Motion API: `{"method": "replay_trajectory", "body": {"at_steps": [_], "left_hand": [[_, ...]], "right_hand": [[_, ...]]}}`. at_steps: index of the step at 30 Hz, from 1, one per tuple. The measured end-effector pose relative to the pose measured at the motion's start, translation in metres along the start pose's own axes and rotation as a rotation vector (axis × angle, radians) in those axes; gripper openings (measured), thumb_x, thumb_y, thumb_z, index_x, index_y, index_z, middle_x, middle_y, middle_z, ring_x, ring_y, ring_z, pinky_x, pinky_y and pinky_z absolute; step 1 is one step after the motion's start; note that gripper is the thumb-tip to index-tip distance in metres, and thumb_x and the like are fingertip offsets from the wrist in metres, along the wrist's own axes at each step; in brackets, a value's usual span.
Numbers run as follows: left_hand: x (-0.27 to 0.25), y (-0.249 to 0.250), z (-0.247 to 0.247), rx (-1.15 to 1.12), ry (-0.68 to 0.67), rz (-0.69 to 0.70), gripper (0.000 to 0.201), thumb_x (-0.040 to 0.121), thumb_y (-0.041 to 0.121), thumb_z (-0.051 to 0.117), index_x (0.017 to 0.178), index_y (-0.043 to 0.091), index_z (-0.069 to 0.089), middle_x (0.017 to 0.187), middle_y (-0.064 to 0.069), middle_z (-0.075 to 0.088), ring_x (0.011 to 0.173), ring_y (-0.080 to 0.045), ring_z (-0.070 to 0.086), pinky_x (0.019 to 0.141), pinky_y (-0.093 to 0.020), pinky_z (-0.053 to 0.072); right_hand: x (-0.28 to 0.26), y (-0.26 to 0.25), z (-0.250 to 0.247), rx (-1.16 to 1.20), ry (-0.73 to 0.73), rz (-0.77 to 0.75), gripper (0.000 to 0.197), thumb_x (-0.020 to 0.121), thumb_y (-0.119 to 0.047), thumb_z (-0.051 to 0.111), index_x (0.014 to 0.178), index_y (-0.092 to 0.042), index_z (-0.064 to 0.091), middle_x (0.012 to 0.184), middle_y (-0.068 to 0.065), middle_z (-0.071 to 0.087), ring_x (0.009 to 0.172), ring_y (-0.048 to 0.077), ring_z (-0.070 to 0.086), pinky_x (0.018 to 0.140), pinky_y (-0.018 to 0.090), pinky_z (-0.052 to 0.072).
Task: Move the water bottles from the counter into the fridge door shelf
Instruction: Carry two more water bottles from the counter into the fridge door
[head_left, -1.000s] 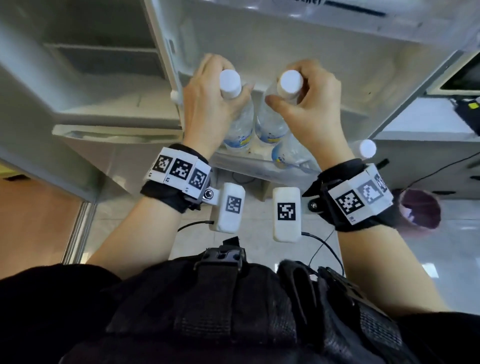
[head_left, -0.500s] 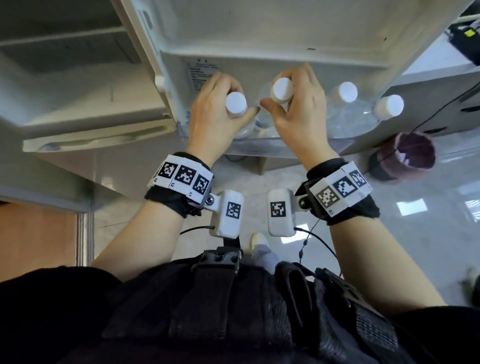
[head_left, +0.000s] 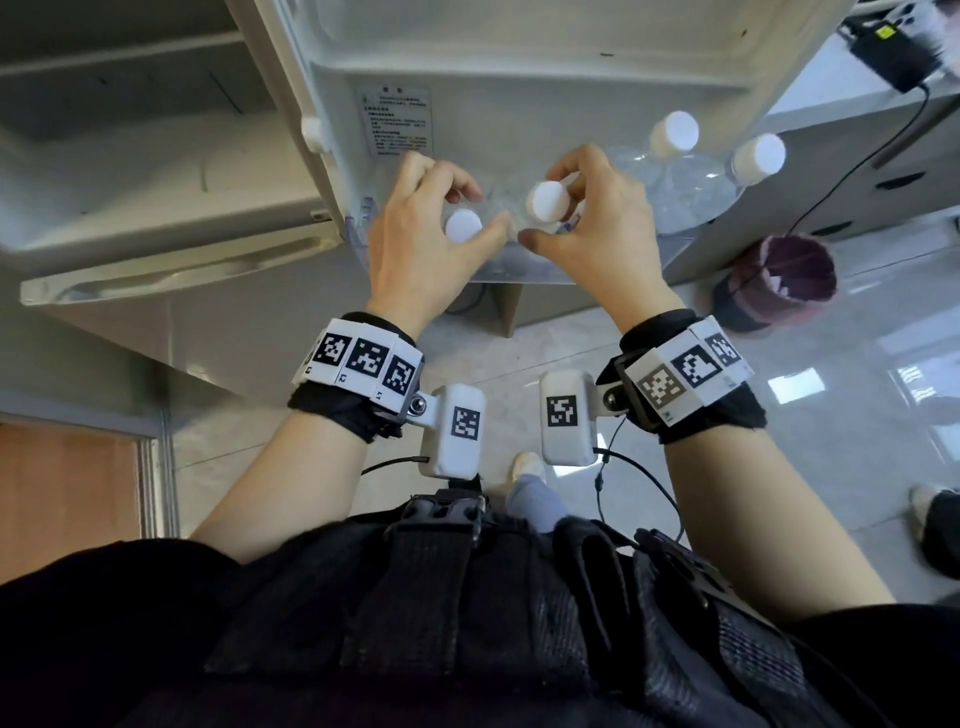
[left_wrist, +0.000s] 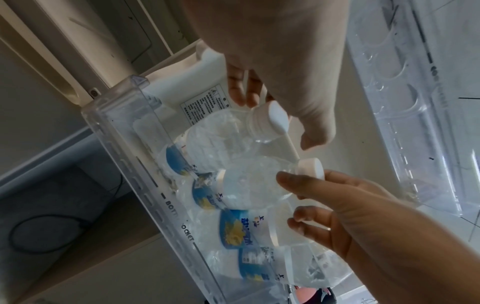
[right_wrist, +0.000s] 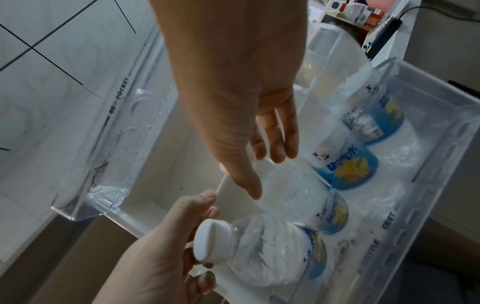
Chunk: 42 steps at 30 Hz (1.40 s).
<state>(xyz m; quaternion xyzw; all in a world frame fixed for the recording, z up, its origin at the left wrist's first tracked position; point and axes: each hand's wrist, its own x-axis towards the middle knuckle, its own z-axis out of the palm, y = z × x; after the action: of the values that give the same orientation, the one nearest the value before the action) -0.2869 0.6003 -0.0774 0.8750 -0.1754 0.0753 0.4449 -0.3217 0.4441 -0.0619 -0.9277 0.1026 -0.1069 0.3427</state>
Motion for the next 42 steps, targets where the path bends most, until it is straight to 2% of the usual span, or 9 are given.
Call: {"method": "replay_trajectory", "body": {"at_steps": [3, 11, 15, 21, 23, 25, 31, 36, 42], "left_hand": [[-0.001, 0.003, -0.001, 0.012, 0.043, -0.003, 0.027, 0.08, 0.04, 0.064, 0.088, 0.015, 0.06, 0.094, 0.006, 0.044, 0.074, -0.009, 0.042, 0.067, -0.026, 0.04], [-0.004, 0.04, 0.008, -0.007, 0.14, 0.079, 0.028, 0.086, 0.039, 0.054, 0.08, 0.013, 0.06, 0.083, 0.005, 0.05, 0.075, -0.011, 0.046, 0.067, -0.025, 0.038], [-0.009, 0.074, 0.028, -0.05, 0.155, 0.163, 0.027, 0.086, 0.035, 0.055, 0.076, 0.011, 0.06, 0.075, 0.003, 0.052, 0.068, -0.011, 0.046, 0.063, -0.025, 0.037], [-0.029, 0.138, 0.089, -0.117, 0.049, 0.183, 0.029, 0.085, 0.034, 0.055, 0.075, 0.007, 0.059, 0.071, 0.0, 0.058, 0.064, -0.022, 0.054, 0.063, -0.036, 0.046], [-0.037, 0.161, 0.116, -0.125, -0.023, 0.163, 0.026, 0.085, 0.032, 0.057, 0.075, 0.008, 0.059, 0.067, 0.012, 0.052, 0.065, -0.017, 0.052, 0.063, -0.031, 0.044], [-0.044, 0.181, 0.144, -0.126, -0.097, 0.153, 0.024, 0.085, 0.032, 0.058, 0.077, 0.01, 0.06, 0.067, 0.011, 0.052, 0.066, -0.013, 0.052, 0.062, -0.025, 0.041], [-0.049, 0.217, 0.215, -0.094, -0.287, 0.106, 0.017, 0.084, 0.033, 0.061, 0.078, 0.018, 0.06, 0.073, 0.007, 0.059, 0.07, -0.015, 0.057, 0.072, -0.035, 0.051], [-0.024, 0.234, 0.266, -0.039, -0.346, 0.066, 0.013, 0.084, 0.035, 0.061, 0.078, 0.023, 0.06, 0.076, 0.009, 0.06, 0.076, -0.014, 0.058, 0.081, -0.04, 0.053], [0.045, 0.246, 0.325, -0.021, -0.356, 0.016, 0.01, 0.083, 0.033, 0.062, 0.081, 0.024, 0.061, 0.079, 0.009, 0.061, 0.079, -0.012, 0.057, 0.083, -0.038, 0.052]], "right_hand": [[-0.008, -0.001, -0.009, -0.004, 0.001, 0.002, 0.049, 0.067, -0.037, 0.077, 0.103, -0.013, 0.055, 0.092, 0.006, 0.065, 0.086, 0.023, 0.06, 0.075, 0.042, 0.05], [-0.023, 0.006, -0.043, 0.05, 0.034, 0.011, 0.041, 0.078, -0.043, 0.069, 0.103, -0.012, 0.058, 0.086, 0.007, 0.069, 0.07, 0.013, 0.054, 0.058, 0.025, 0.041], [-0.035, 0.021, -0.071, 0.129, 0.053, 0.02, 0.032, 0.08, -0.038, 0.068, 0.096, -0.012, 0.061, 0.079, 0.004, 0.066, 0.065, 0.018, 0.061, 0.071, 0.041, 0.056], [-0.066, 0.076, -0.133, 0.142, 0.086, 0.071, 0.023, 0.079, -0.032, 0.067, 0.091, -0.013, 0.064, 0.075, -0.002, 0.063, 0.068, 0.02, 0.064, 0.073, 0.046, 0.057], [-0.078, 0.1, -0.156, 0.14, 0.099, 0.084, 0.023, 0.08, -0.031, 0.067, 0.094, -0.012, 0.063, 0.079, 0.0, 0.064, 0.07, 0.02, 0.064, 0.074, 0.045, 0.057], [-0.091, 0.125, -0.178, 0.133, 0.105, 0.1, 0.026, 0.082, -0.03, 0.066, 0.099, -0.011, 0.062, 0.085, 0.002, 0.066, 0.074, 0.019, 0.065, 0.077, 0.043, 0.057], [-0.104, 0.194, -0.22, 0.097, 0.066, 0.155, 0.029, 0.083, -0.032, 0.065, 0.106, -0.013, 0.062, 0.096, 0.001, 0.068, 0.082, 0.013, 0.062, 0.083, 0.036, 0.055], [-0.079, 0.242, -0.238, 0.087, 0.007, 0.171, 0.029, 0.083, -0.033, 0.065, 0.106, -0.016, 0.062, 0.097, -0.002, 0.067, 0.087, 0.013, 0.063, 0.086, 0.039, 0.055], [-0.003, 0.291, -0.259, 0.057, -0.023, 0.176, 0.027, 0.082, -0.034, 0.065, 0.103, -0.017, 0.063, 0.098, 0.001, 0.071, 0.092, 0.016, 0.064, 0.088, 0.043, 0.054]]}}
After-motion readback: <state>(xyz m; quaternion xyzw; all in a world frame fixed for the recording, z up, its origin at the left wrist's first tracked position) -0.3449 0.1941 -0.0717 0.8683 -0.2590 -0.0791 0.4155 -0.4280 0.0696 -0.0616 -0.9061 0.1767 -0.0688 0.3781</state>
